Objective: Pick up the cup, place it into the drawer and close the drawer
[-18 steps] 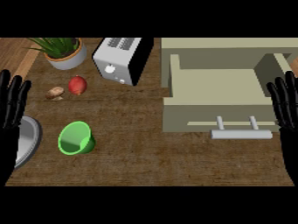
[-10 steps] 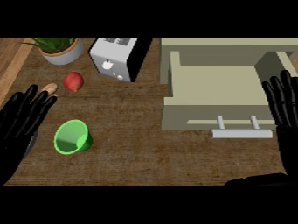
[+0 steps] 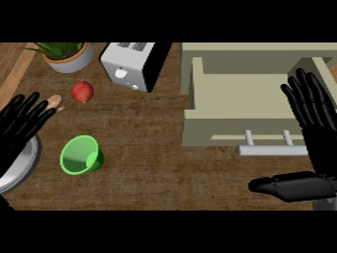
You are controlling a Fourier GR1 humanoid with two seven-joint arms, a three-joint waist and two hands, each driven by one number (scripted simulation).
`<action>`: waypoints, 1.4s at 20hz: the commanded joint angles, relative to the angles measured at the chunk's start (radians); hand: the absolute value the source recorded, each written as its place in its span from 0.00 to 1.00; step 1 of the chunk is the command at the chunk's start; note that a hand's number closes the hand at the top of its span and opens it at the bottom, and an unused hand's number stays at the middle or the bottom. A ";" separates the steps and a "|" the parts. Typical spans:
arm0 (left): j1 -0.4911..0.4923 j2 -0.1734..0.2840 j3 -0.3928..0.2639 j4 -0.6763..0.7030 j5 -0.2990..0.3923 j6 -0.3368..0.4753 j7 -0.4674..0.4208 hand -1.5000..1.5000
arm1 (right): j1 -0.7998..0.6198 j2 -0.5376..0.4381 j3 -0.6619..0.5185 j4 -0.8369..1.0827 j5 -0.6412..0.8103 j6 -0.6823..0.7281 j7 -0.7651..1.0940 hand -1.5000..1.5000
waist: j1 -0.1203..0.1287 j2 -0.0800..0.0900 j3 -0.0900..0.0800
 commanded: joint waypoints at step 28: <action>-0.336 -0.014 -0.037 1.256 -0.756 -0.003 -0.921 0.00 | -0.217 -0.046 -0.108 0.139 -0.032 0.033 0.026 0.00 | -0.019 0.007 -0.003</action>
